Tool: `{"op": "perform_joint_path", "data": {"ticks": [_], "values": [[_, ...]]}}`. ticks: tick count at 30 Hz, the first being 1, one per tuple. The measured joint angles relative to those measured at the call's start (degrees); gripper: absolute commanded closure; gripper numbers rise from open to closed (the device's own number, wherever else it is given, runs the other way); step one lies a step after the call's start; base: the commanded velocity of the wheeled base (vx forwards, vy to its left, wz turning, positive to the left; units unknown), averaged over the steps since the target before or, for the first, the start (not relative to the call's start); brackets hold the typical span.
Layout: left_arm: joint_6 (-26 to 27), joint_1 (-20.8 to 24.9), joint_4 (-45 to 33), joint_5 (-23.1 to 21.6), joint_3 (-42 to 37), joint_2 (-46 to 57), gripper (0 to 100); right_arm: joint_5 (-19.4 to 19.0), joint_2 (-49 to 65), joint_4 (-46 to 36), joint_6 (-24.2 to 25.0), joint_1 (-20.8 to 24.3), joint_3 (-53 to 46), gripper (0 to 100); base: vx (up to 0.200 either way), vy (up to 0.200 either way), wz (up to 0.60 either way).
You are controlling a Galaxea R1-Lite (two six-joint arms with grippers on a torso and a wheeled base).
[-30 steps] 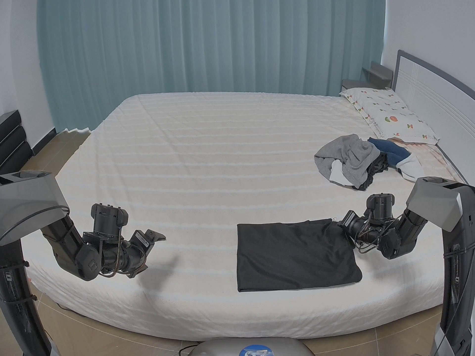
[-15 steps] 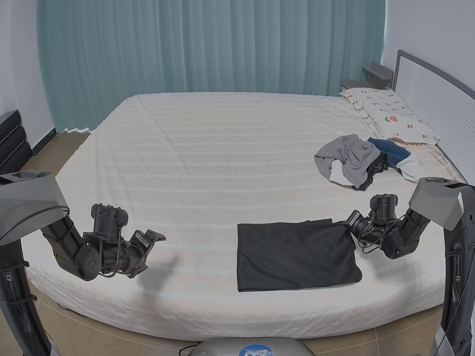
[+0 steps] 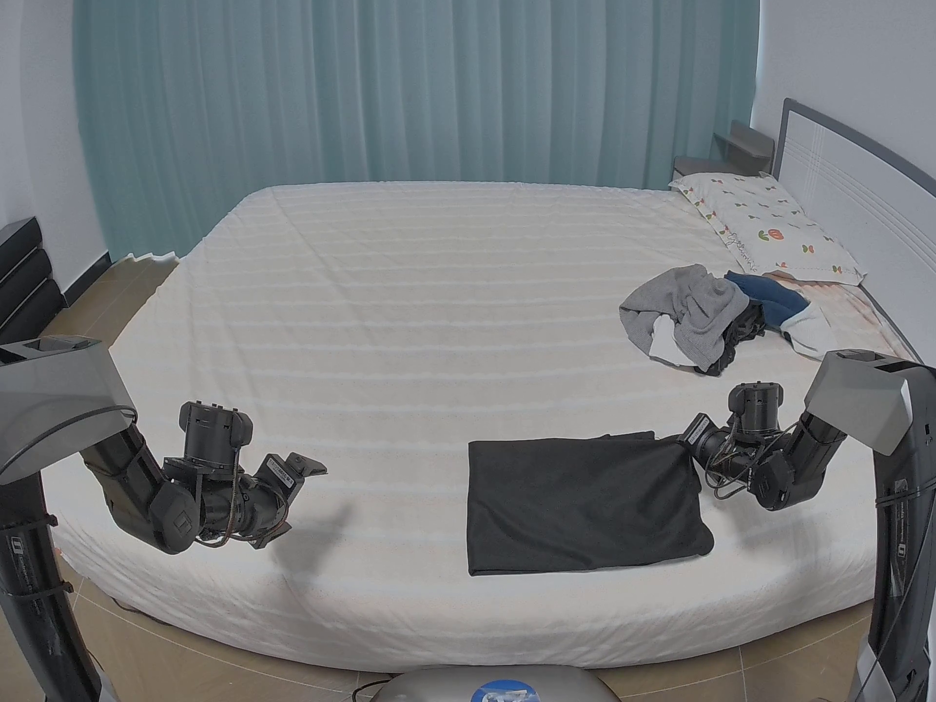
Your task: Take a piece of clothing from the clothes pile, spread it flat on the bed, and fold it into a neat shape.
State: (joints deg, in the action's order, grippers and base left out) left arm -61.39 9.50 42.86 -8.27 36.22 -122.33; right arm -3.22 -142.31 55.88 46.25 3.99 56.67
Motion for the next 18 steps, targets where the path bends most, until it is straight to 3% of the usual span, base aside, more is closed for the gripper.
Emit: {"op": "perform_joint_path", "data": {"ticks": [1,2,18], "values": [[-0.02,0.00,0.00,0.00,0.00,0.00,0,0.02,0.00,-0.02,-0.02,0.00,-0.04,100,0.000,0.000,0.00],[-0.02,0.00,0.00,0.00,0.02,0.00,0,0.05,0.00,-0.07,-0.02,-0.02,-0.10,0,0.000,0.000,0.00],[-0.09,0.00,-0.02,0.01,0.05,0.01,0,-0.11,3.21,3.02,-0.22,-0.40,-6.18,0,0.000,0.000,0.00]]}}
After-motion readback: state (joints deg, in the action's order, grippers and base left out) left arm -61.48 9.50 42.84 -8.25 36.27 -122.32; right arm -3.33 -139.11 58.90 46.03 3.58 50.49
